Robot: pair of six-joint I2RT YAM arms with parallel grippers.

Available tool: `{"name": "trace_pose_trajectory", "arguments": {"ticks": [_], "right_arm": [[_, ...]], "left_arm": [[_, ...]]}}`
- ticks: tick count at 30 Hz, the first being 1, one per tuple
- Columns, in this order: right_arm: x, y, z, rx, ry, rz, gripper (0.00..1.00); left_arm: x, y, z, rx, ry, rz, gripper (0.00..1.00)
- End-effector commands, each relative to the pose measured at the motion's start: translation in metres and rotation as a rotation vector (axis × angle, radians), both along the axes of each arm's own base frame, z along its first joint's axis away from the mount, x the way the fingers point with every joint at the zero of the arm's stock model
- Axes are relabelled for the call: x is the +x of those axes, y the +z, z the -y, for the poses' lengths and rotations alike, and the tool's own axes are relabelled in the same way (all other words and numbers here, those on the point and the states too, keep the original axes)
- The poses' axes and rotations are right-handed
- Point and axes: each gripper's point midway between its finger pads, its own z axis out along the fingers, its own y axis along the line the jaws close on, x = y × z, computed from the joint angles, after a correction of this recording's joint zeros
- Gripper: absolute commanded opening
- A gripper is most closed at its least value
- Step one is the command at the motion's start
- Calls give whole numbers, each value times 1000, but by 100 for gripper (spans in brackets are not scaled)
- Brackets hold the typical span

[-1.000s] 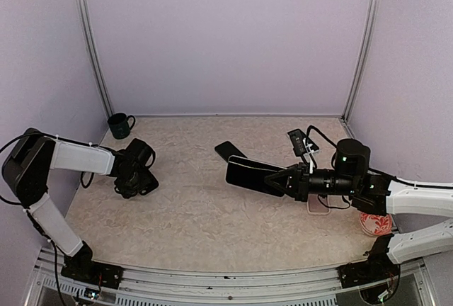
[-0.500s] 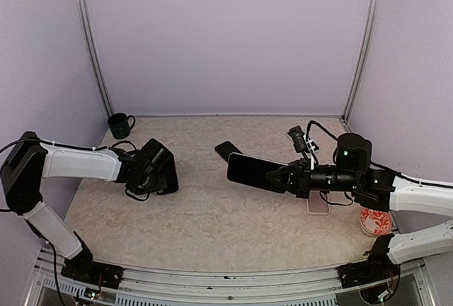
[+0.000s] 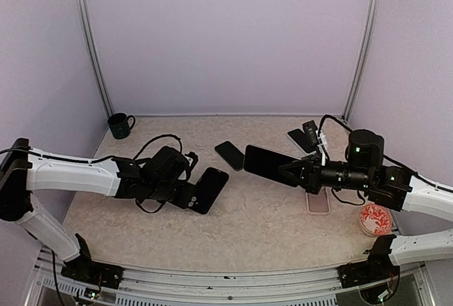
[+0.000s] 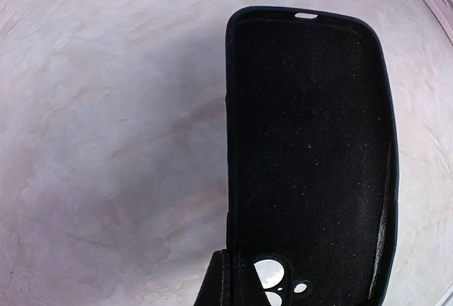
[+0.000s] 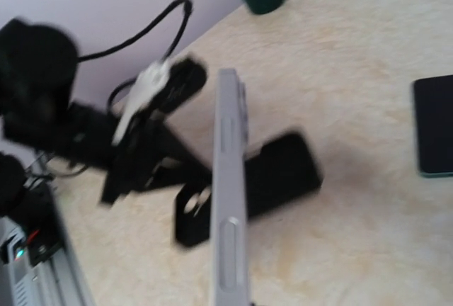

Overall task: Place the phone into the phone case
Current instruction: Place the phone case at the center of the board.

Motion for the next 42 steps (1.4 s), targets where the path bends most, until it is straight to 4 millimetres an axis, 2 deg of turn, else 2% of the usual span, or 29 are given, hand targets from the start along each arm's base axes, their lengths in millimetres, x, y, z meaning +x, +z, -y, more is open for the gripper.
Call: {"name": "trace_pose_trajectory", "arguments": {"ticks": [1,5,10,20,23,26,28,31,33,37,40,42], "right_arm": [[12,32,19,32,-104,72,0],[12,33,27,40,-136,67,0],[11,27,34,21,-162,39,0],[9,21,47,14,-208,14,0],[7,23,51,21,-218,15,0],[6,27,57,25,-235,23,0],[4,29,59,30,-239,28,0],[4,27,59,27,-238,25,0],[5,24,58,23,-238,20,0],[7,22,56,14,-234,16,0],[9,20,53,-1,-228,16,0],[12,17,52,-9,-235,10,0]], "left_arm": [[-26,13,55,47,-375,42,0],[-39,0,77,162,-546,65,0],[-45,-27,92,270,-704,78,0],[-41,-46,111,321,-899,183,0],[-35,-51,116,343,-912,185,0],[-29,-67,115,398,-916,168,0],[-25,-74,113,426,-905,165,5],[-13,-72,111,436,-861,183,21],[-6,-65,110,436,-824,203,46],[9,-37,106,404,-728,253,74],[16,-16,99,377,-642,283,85],[16,3,93,333,-571,301,88]]}}
